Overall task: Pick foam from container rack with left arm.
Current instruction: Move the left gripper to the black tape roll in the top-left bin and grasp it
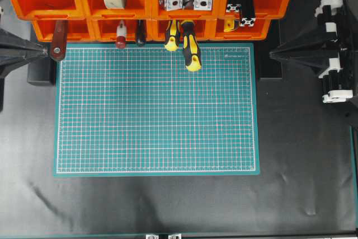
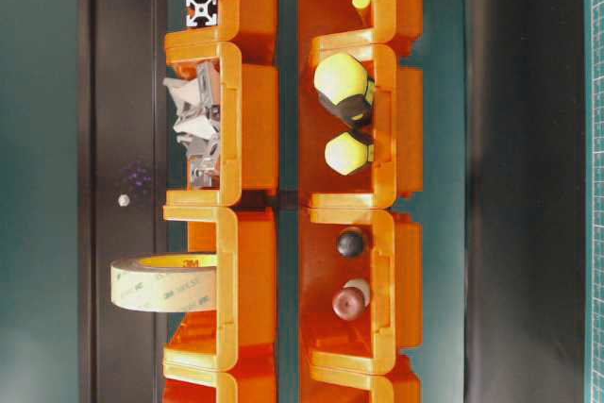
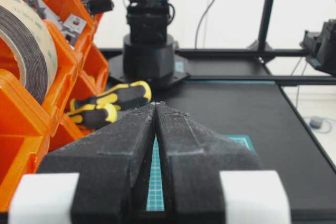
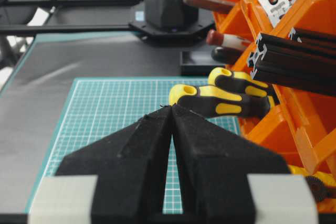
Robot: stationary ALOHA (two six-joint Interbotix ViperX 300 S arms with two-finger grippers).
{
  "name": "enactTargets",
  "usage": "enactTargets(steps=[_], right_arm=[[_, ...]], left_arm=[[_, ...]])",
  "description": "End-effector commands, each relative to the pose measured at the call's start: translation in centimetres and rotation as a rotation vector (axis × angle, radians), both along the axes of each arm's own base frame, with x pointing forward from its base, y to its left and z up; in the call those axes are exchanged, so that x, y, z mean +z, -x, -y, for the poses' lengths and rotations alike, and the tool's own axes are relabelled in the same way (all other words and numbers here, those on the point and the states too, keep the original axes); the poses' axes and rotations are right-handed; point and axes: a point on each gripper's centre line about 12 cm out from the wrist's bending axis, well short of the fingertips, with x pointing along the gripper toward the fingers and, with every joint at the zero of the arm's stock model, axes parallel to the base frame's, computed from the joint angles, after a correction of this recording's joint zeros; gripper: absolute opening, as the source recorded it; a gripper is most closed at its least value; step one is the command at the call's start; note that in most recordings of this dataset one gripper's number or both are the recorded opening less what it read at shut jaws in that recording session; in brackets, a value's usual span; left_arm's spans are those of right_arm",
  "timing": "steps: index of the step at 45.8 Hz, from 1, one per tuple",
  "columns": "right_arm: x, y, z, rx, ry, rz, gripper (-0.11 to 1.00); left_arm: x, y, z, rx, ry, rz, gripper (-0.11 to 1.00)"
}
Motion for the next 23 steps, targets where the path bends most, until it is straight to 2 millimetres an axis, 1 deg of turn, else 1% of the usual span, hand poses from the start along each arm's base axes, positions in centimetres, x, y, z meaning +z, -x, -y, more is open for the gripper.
enactTargets(steps=[1, 3, 5, 7, 13, 18, 23], right_arm=[[1.2, -0.5, 0.2, -0.01, -0.006, 0.038, 0.02], [1.3, -0.5, 0.2, -0.011, -0.009, 0.045, 0.02], [1.4, -0.5, 0.2, -0.011, -0.012, 0.052, 0.0], [1.5, -0.5, 0.2, -0.011, -0.012, 0.061, 0.0], [1.6, -0.5, 0.2, -0.011, -0.013, 0.069, 0.0], [1.6, -0.5, 0.2, -0.011, -0.013, 0.072, 0.0], [1.6, -0.5, 0.2, -0.011, -0.013, 0.072, 0.0]], left_arm=[[3.8, -0.3, -0.1, -0.003, 0.014, 0.067, 0.05], [5.4, -0.4, -0.2, 0.0, 0.062, 0.07, 0.04], [6.4, -0.6, -0.4, 0.003, 0.112, 0.058, 0.0], [8.0, -0.7, -0.6, 0.009, 0.182, 0.043, 0.0], [11.7, -1.0, -1.3, 0.041, 0.403, -0.029, 0.0], [13.9, -1.3, -2.5, 0.106, 0.58, -0.084, 0.0], [15.7, -1.9, -3.7, 0.179, 0.786, -0.114, 0.0]])
